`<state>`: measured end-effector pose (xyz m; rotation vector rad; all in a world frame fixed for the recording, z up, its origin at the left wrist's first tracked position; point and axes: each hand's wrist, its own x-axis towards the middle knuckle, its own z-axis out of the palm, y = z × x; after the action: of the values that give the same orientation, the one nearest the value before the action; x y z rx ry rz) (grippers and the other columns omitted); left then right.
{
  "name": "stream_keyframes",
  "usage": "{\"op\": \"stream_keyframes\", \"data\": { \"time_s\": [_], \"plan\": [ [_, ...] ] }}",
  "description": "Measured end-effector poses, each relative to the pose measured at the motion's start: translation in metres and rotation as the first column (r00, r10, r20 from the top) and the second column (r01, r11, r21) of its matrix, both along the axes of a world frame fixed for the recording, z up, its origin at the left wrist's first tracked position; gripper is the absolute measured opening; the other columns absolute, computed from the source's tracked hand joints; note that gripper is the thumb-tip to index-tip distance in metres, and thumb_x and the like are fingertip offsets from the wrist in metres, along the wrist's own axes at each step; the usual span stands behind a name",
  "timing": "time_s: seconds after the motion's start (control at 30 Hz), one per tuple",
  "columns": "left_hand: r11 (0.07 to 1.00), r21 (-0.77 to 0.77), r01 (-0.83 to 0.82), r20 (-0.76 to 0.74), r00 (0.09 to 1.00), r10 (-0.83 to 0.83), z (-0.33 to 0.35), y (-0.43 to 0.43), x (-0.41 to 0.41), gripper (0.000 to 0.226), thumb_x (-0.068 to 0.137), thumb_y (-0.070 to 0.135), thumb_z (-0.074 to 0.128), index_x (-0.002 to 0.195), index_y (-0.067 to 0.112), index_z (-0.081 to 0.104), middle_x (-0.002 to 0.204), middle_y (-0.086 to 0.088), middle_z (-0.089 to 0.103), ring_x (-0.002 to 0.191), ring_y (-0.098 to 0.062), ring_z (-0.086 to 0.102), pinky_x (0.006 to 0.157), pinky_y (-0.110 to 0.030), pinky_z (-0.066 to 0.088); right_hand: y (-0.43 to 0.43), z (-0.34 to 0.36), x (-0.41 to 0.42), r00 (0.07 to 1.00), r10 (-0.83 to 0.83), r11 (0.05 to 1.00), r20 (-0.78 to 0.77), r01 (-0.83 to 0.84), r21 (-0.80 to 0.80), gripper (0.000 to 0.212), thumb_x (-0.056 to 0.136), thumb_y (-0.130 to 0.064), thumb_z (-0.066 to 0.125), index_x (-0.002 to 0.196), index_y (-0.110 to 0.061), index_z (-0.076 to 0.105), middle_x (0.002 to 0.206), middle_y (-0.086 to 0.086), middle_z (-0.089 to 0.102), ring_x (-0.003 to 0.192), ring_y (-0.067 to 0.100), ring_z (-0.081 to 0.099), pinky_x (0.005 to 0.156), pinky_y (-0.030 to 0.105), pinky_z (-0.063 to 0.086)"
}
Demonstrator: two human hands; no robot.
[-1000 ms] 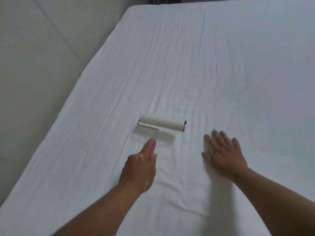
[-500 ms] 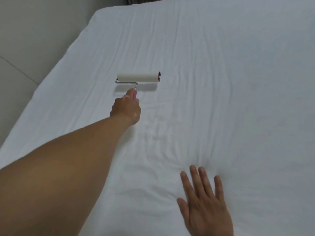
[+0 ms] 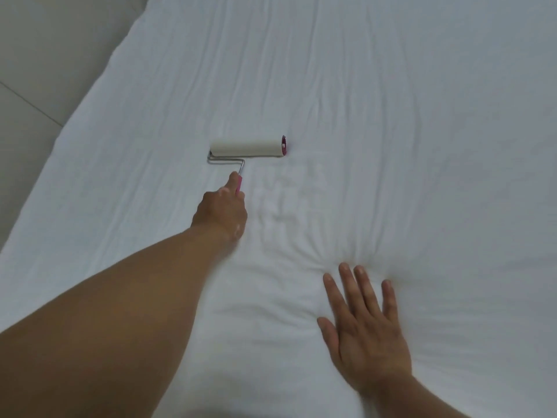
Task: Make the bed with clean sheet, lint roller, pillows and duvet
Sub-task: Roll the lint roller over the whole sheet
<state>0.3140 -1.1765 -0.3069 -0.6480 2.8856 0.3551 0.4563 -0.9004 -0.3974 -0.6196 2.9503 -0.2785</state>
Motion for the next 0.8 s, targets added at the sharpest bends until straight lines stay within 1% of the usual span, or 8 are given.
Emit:
{"op": "stream_keyframes", "data": {
  "time_s": [0.13, 0.2, 0.27, 0.4, 0.47, 0.53, 0.7, 0.8],
  "plan": [
    [0.998, -0.02, 0.059, 0.078, 0.995, -0.057, 0.012, 0.0, 0.051, 0.047, 0.104, 0.03, 0.031, 0.15, 0.025, 0.026, 0.096, -0.017, 0.053, 0.101, -0.041, 0.064, 0.083, -0.045, 0.053, 0.0, 0.01, 0.002, 1.0, -0.004, 0.999, 0.031, 0.003, 0.04, 0.068, 0.098, -0.056, 0.033, 0.158, -0.023, 0.029, 0.166, 0.006, 0.02, 0.153, 0.028, 0.018, 0.119, 0.061, 0.015],
    [0.998, -0.019, 0.061, 0.118, 0.991, -0.058, 0.017, 0.001, 0.082, 0.048, 0.104, 0.03, 0.032, 0.151, 0.026, 0.025, 0.094, -0.016, 0.052, 0.1, -0.04, 0.064, 0.082, -0.044, 0.053, 0.0, 0.014, 0.005, 0.999, -0.009, 0.998, 0.032, 0.007, 0.064, 0.068, 0.099, -0.056, 0.029, 0.159, -0.023, 0.026, 0.166, 0.007, 0.019, 0.154, 0.028, 0.016, 0.121, 0.06, 0.012],
    [0.998, -0.018, 0.064, 0.142, 0.988, -0.061, 0.022, 0.003, 0.116, 0.049, 0.103, 0.029, 0.033, 0.152, 0.027, 0.024, 0.097, -0.02, 0.058, 0.098, -0.04, 0.065, 0.081, -0.043, 0.054, -0.001, 0.018, 0.006, 0.999, -0.013, 0.995, 0.03, 0.01, 0.094, 0.068, 0.1, -0.057, 0.025, 0.159, -0.024, 0.023, 0.166, 0.007, 0.017, 0.154, 0.028, 0.014, 0.121, 0.059, 0.008],
    [0.998, 0.0, 0.061, 0.17, 0.984, -0.06, 0.027, 0.004, 0.189, 0.049, 0.104, 0.029, 0.033, 0.153, 0.028, 0.021, 0.109, -0.021, 0.068, 0.094, -0.04, 0.067, 0.082, -0.046, 0.056, 0.001, 0.027, 0.012, 0.998, -0.03, 0.993, 0.058, 0.024, 0.115, 0.07, 0.099, -0.059, 0.011, 0.161, -0.027, 0.011, 0.168, 0.004, 0.007, 0.155, 0.024, 0.004, 0.123, 0.056, 0.003],
    [0.998, 0.007, 0.06, 0.179, 0.982, -0.06, 0.027, 0.006, 0.226, 0.05, 0.105, 0.03, 0.032, 0.153, 0.03, 0.018, 0.11, -0.019, 0.069, 0.093, -0.04, 0.067, 0.082, -0.047, 0.057, 0.004, 0.031, 0.022, 0.996, -0.035, 0.994, 0.085, 0.026, 0.103, 0.07, 0.098, -0.06, 0.003, 0.161, -0.027, 0.002, 0.169, 0.001, -0.002, 0.155, 0.022, -0.004, 0.123, 0.053, 0.0],
    [0.998, 0.017, 0.068, 0.188, 0.98, -0.07, 0.027, 0.008, 0.263, 0.051, 0.106, 0.03, 0.032, 0.153, 0.031, 0.015, 0.108, -0.018, 0.069, 0.091, -0.04, 0.067, 0.081, -0.045, 0.057, 0.007, 0.034, 0.036, 0.994, -0.038, 0.995, 0.102, 0.028, 0.096, 0.071, 0.097, -0.06, -0.001, 0.16, -0.027, -0.003, 0.168, 0.0, -0.006, 0.155, 0.02, -0.008, 0.124, 0.051, -0.002],
    [0.997, -0.023, 0.076, 0.23, 0.971, -0.069, 0.029, 0.012, 0.347, 0.055, 0.106, 0.03, 0.032, 0.155, 0.034, 0.007, 0.11, -0.015, 0.068, 0.09, -0.037, 0.066, 0.075, -0.038, 0.053, 0.015, 0.044, 0.078, 0.993, -0.029, 0.991, 0.112, 0.014, 0.131, 0.072, 0.097, -0.06, -0.003, 0.16, -0.026, -0.004, 0.168, 0.001, -0.009, 0.154, 0.019, -0.01, 0.124, 0.049, -0.001],
    [0.992, -0.072, 0.105, 0.318, 0.945, -0.077, 0.028, 0.007, 0.394, 0.057, 0.105, 0.037, 0.022, 0.154, 0.039, -0.006, 0.124, -0.008, 0.061, 0.086, -0.03, 0.061, 0.072, -0.035, 0.044, 0.018, 0.049, 0.109, 0.992, -0.049, 0.991, 0.119, 0.033, 0.13, 0.071, 0.098, -0.059, 0.002, 0.16, -0.026, -0.002, 0.169, 0.001, -0.006, 0.155, 0.019, -0.008, 0.124, 0.049, 0.0]
  ]
}}
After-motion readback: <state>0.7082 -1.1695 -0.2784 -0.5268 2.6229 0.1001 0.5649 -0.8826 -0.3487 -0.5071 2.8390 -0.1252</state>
